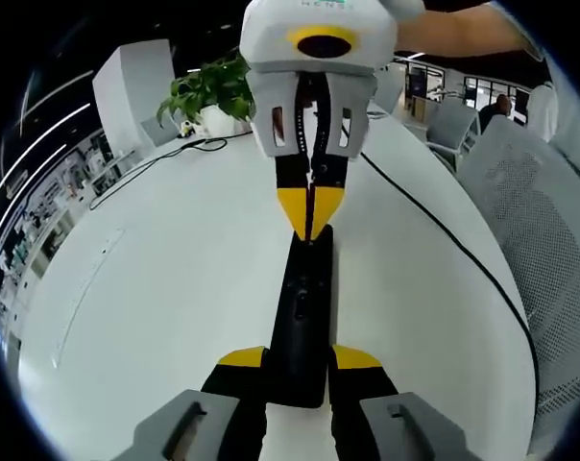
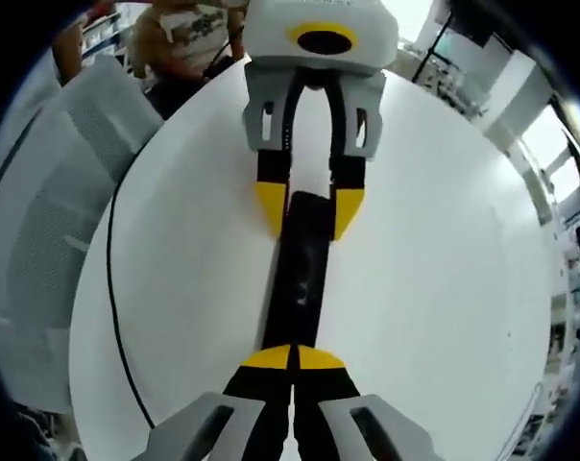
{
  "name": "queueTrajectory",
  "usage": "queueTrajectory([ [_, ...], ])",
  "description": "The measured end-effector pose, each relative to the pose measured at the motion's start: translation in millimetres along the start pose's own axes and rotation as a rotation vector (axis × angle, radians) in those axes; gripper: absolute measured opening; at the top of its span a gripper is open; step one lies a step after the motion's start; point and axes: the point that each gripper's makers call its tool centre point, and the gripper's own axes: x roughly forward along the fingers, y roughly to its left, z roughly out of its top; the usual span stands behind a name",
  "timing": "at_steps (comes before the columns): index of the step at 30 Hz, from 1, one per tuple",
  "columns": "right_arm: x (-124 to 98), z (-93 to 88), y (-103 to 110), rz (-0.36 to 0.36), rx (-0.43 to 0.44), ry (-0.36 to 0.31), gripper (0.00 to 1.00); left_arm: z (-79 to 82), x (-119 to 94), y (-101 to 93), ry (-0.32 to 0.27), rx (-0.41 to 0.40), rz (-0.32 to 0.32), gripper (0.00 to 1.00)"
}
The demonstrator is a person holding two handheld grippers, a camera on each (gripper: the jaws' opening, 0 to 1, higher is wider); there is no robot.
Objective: Press the specified remote control buttons in sequence, fully releasing each button before pressing the next.
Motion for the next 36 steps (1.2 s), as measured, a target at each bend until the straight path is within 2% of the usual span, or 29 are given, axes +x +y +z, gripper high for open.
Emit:
queueTrajectory([
  [9, -34.2, 13.2, -14.2, -0.063, -0.001, -0.036, 0.0, 0.2, 0.2, 0.7, -0.004, -0.002, -0.004, 0.23],
  [15, -45.5, 18.8, -21.2, -0.084, -0.011, -0.042, 0.0, 0.1, 0.2, 1.1, -0.003, 0.0, -0.005, 0.23],
  [21, -42.7, 20.6, -21.0, -0.082, -0.011, -0.046, 0.0, 0.4, 0.4, 1.0, -0.005, 0.0, -0.005, 0.23],
  [30, -19.4, 20.9, -15.2, -0.058, 0.006, -0.061, 0.0, 1.0, 0.4, -0.4, -0.01, -0.001, -0.004, 0.23],
  [36, -12.4, 18.9, -13.2, -0.047, 0.011, -0.061, 0.0, 1.3, 0.4, -1.0, -0.012, -0.001, -0.004, 0.23],
])
